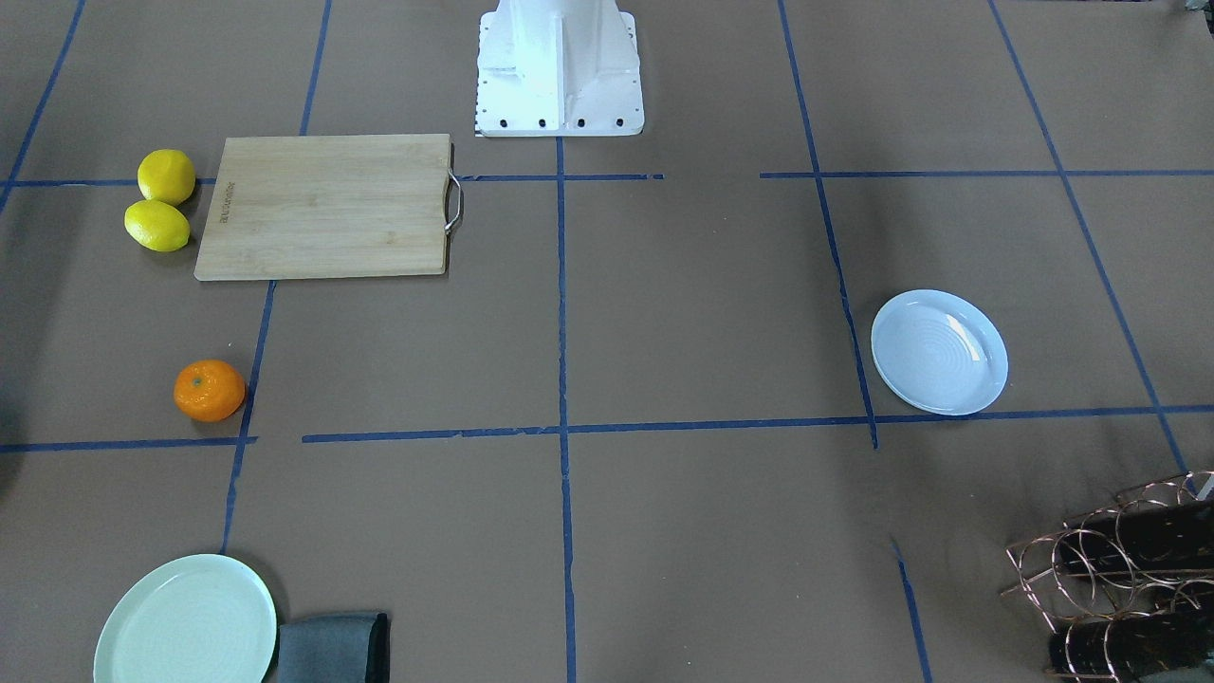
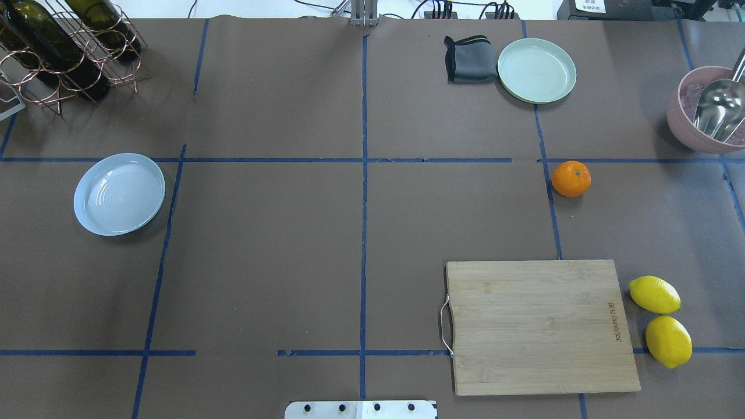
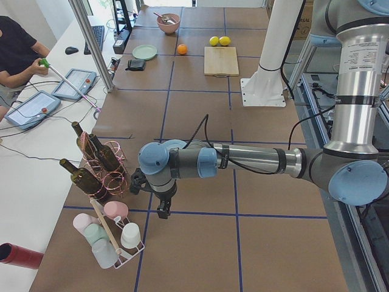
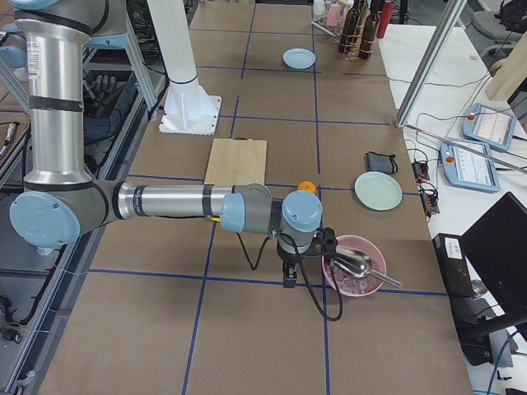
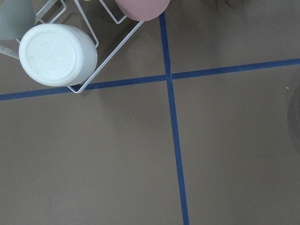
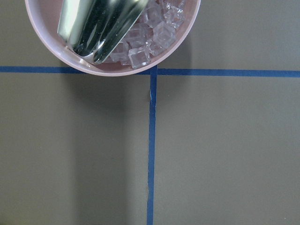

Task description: Pick orange to plate

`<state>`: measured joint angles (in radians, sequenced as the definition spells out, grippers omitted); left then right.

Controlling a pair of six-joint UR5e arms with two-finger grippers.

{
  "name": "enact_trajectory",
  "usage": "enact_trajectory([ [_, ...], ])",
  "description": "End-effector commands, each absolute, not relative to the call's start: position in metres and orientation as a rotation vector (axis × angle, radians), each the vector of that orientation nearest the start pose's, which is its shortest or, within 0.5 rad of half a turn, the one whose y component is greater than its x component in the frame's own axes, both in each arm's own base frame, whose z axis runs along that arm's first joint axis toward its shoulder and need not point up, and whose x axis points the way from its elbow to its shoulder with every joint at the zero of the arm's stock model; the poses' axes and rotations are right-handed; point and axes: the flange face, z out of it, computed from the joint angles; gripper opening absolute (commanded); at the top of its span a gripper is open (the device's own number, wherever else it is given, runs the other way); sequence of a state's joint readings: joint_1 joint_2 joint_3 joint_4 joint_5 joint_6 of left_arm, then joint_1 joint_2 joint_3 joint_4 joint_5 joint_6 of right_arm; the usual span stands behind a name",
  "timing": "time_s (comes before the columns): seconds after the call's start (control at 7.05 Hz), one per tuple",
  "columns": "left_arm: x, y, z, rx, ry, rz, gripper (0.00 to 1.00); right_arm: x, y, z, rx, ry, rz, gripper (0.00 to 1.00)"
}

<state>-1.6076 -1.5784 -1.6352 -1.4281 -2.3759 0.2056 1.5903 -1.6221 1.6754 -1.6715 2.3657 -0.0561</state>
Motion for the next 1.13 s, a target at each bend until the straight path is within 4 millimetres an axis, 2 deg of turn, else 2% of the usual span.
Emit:
enact_trajectory([
  [0.0, -0.079, -0.490, 0.632, 0.043, 0.808, 0.138, 1.00, 0.073, -0.469, 0.635, -0.003, -0.800, -0.013, 1.00],
  [0.14, -0.080, -0.506, 0.615, 0.072, 0.806, 0.148, 1.00, 0.073, -0.470, 0.632, 0.005, -0.801, -0.018, 1.00],
  [0.28, -0.078, -0.528, 0.589, 0.139, 0.802, 0.186, 1.00, 0.073, -0.471, 0.619, 0.028, -0.800, -0.027, 1.00],
  [0.43, -0.075, -0.548, 0.563, 0.251, 0.786, 0.240, 1.00, 0.073, -0.472, 0.598, 0.070, -0.799, -0.047, 1.00],
  [0.57, -0.038, -0.558, 0.561, 0.339, 0.783, 0.347, 1.00, 0.073, -0.476, 0.586, 0.093, -0.798, -0.055, 1.00],
  [0.71, -0.027, -0.559, 0.573, 0.356, 0.792, 0.362, 1.00, 0.071, -0.487, 0.572, 0.121, -0.796, -0.073, 1.00],
  [0.85, -0.013, -0.564, 0.574, 0.373, 0.797, 0.391, 1.00, 0.070, -0.506, 0.548, 0.161, -0.795, -0.087, 1.00],
  [0.99, -0.006, -0.565, 0.588, 0.341, 0.807, 0.356, 1.00, 0.067, -0.523, 0.544, 0.146, -0.803, -0.055, 1.00],
])
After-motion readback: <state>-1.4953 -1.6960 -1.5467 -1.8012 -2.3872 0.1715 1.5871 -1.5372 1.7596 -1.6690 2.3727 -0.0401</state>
